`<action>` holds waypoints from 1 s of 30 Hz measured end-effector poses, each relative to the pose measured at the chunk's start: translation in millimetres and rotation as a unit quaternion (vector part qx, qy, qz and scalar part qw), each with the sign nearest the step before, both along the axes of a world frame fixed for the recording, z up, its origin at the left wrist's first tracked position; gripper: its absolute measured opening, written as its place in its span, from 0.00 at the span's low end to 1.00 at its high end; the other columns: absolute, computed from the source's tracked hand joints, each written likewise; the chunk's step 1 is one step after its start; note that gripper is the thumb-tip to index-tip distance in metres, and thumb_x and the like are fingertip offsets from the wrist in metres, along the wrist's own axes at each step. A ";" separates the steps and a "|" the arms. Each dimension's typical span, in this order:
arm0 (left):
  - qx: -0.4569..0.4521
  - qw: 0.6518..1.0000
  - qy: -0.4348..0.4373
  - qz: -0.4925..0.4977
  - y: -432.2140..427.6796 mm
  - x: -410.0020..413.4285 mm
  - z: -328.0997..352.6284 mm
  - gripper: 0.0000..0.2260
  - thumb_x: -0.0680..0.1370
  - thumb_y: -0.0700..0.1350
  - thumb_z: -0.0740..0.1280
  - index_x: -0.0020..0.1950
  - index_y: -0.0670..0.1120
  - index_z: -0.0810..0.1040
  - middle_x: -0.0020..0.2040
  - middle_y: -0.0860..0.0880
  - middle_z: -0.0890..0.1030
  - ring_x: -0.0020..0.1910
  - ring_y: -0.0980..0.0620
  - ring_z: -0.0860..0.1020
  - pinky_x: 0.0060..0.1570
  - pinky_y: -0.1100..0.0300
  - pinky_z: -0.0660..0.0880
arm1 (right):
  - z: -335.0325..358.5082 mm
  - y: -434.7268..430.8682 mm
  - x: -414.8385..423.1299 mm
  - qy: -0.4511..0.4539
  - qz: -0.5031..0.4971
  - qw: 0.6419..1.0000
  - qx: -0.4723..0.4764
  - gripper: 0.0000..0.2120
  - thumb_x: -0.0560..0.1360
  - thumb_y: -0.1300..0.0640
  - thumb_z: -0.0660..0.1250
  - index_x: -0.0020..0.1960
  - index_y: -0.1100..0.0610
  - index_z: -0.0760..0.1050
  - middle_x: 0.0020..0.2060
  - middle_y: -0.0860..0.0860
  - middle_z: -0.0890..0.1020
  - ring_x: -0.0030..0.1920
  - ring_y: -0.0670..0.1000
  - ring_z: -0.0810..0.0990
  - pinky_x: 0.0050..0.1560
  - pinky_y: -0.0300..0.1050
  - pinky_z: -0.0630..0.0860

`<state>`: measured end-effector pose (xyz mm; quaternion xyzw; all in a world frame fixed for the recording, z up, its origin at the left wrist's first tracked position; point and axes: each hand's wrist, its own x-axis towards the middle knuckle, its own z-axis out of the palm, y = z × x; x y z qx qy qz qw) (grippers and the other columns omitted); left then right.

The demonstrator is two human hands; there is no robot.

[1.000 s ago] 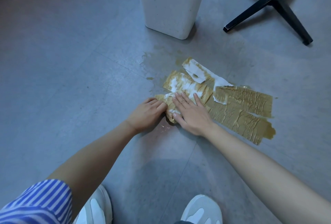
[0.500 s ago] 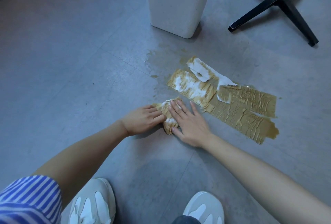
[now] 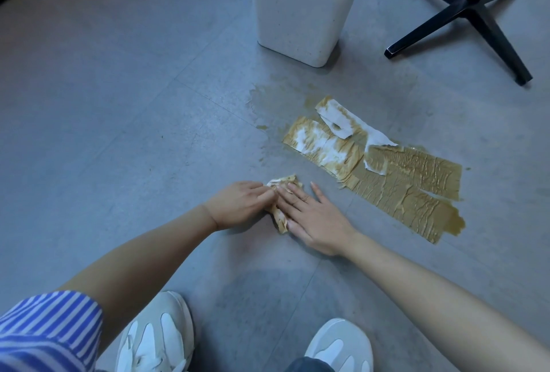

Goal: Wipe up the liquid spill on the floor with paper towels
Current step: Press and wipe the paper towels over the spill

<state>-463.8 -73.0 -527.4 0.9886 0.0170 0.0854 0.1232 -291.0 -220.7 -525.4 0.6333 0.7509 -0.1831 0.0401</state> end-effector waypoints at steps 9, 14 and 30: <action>-0.146 0.933 0.123 0.306 9.9 31.1 13.6 0.10 0.83 0.47 0.55 0.56 0.45 0.73 0.46 0.44 0.81 0.45 0.41 0.77 0.39 0.54 0.68 | 18.1 13.7 30.2 0.039 -0.168 0.971 0.165 0.20 0.71 0.56 0.58 0.62 0.57 0.73 0.53 0.51 0.78 0.53 0.54 0.77 0.52 0.46 0.70; -0.152 0.913 0.131 0.355 15.3 40.6 8.6 0.09 0.81 0.47 0.57 0.55 0.46 0.74 0.47 0.45 0.82 0.44 0.42 0.78 0.39 0.53 0.72 | 18.8 8.9 18.2 0.024 -0.102 0.975 0.195 0.25 0.71 0.57 0.60 0.68 0.57 0.68 0.66 0.55 0.72 0.61 0.55 0.72 0.56 0.49 0.69; 0.110 0.994 0.026 -0.008 4.5 5.4 -27.5 0.20 0.81 0.47 0.57 0.69 0.40 0.73 0.68 0.43 0.74 0.66 0.46 0.74 0.69 0.51 0.67 | -11.8 0.7 16.5 -0.032 -0.012 0.997 0.070 0.24 0.75 0.55 0.52 0.69 0.55 0.72 0.69 0.53 0.71 0.69 0.55 0.71 0.65 0.56 0.70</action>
